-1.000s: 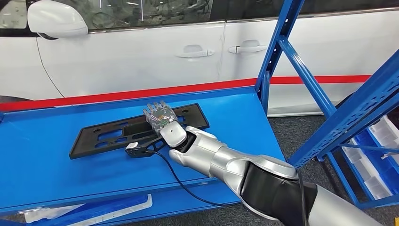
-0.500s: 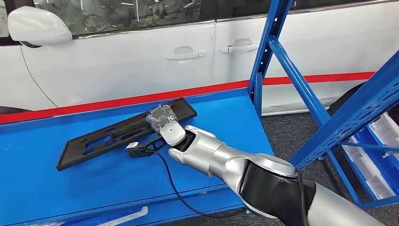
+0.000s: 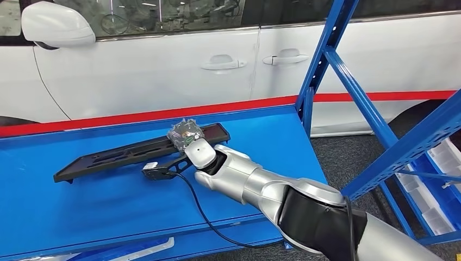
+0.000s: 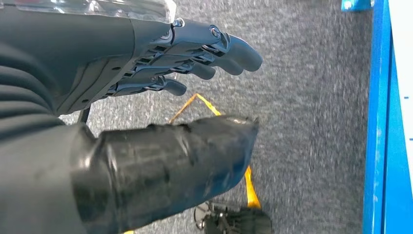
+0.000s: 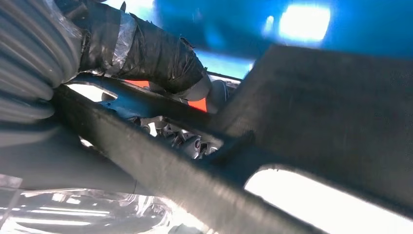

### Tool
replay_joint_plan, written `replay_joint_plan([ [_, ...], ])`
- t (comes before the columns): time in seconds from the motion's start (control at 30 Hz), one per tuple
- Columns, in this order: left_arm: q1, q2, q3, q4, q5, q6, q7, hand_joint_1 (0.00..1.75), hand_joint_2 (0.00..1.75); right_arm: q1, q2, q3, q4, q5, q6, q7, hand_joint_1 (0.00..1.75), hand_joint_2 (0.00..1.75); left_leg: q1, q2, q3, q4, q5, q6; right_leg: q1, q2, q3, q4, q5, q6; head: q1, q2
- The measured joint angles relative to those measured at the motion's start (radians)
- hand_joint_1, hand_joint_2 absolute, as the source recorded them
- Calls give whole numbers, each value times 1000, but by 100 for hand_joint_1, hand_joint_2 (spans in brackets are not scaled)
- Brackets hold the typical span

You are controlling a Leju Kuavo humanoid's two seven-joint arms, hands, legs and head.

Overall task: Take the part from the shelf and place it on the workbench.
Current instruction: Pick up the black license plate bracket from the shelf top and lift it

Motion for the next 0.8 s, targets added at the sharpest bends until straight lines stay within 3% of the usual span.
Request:
replay_joint_plan([
  [0.07, -2, 0, 0, 0, 5, 9, -1, 0, 175, -6, 0, -1, -26, 0, -5, 5, 175, 175, -3, 0, -4, 8, -6, -8, 2, 0, 45, -89, 26, -8, -1, 0],
  [0.17, -3, 0, 0, 0, 14, 9, -2, 0, 175, -9, 1, -2, -56, 0, -8, 9, 175, 175, -6, 0, -7, 10, -10, -21, 4, 0, 53, -106, 26, -19, -1, 0],
  [0.23, -2, -1, 0, 0, 18, 9, -2, 0, 175, -10, 1, -2, -86, 1, -9, 14, 175, 175, -3, 0, -18, 36, -30, -31, 0, 0, 58, -112, 28, -29, -2, 0],
  [0.33, -3, -2, 0, 0, 31, 30, 7, 0, 175, -14, 1, -4, -153, 4, -20, 27, 175, 175, -1, 1, -98, 203, -108, -43, -2, 1, 61, -115, 27, -39, -6, 0],
  [0.4, -2, -4, 0, 0, 38, 52, 23, 0, 175, -13, 0, -6, -202, 14, -31, 40, 175, 175, 0, 1, -143, 278, -119, -45, 0, 2, 63, -114, 25, -41, -6, 0],
  [0.43, -2, -6, 0, 0, 40, 62, 33, 0, 175, -13, -1, -8, -227, 23, -37, 46, 175, 175, 0, 1, -141, 261, -96, -43, 0, 3, 65, -114, 23, -41, -5, 0],
  [0.5, -2, -8, 0, 0, 40, 79, 51, 0, 175, -13, -3, -13, -273, 44, -52, 55, 175, 175, -2, 1, -92, 143, -25, -34, 1, 3, 69, -113, 20, -39, -5, 0],
  [0.57, -3, -10, 0, 0, 40, 87, 67, 0, 175, -12, -5, -19, -316, 65, -74, 61, 175, 175, -7, 1, -42, 36, 12, -25, 6, 3, 70, -112, 16, -33, -5, 0],
  [0.7, -2, -14, 0, 0, 46, 97, 88, 0, 175, -5, -10, -27, -380, 90, -98, 64, 175, 175, -8, 0, -21, -1, 14, -11, 9, 3, 70, -111, 9, -15, -4, 0],
  [0.73, -2, -16, 0, 0, 48, 100, 91, 0, 175, -3, -11, -29, -395, 95, -100, 64, 175, 175, -5, 1, -17, -7, 17, -6, 9, 2, 65, -96, -3, -9, -3, 0],
  [0.8, -3, -19, 0, 0, 50, 107, 97, 0, 175, 1, -15, -33, -422, 104, -105, 64, 175, 175, -2, 2, -13, -12, 20, 1, 6, 0, 26, -9, -55, 1, -1, 0],
])
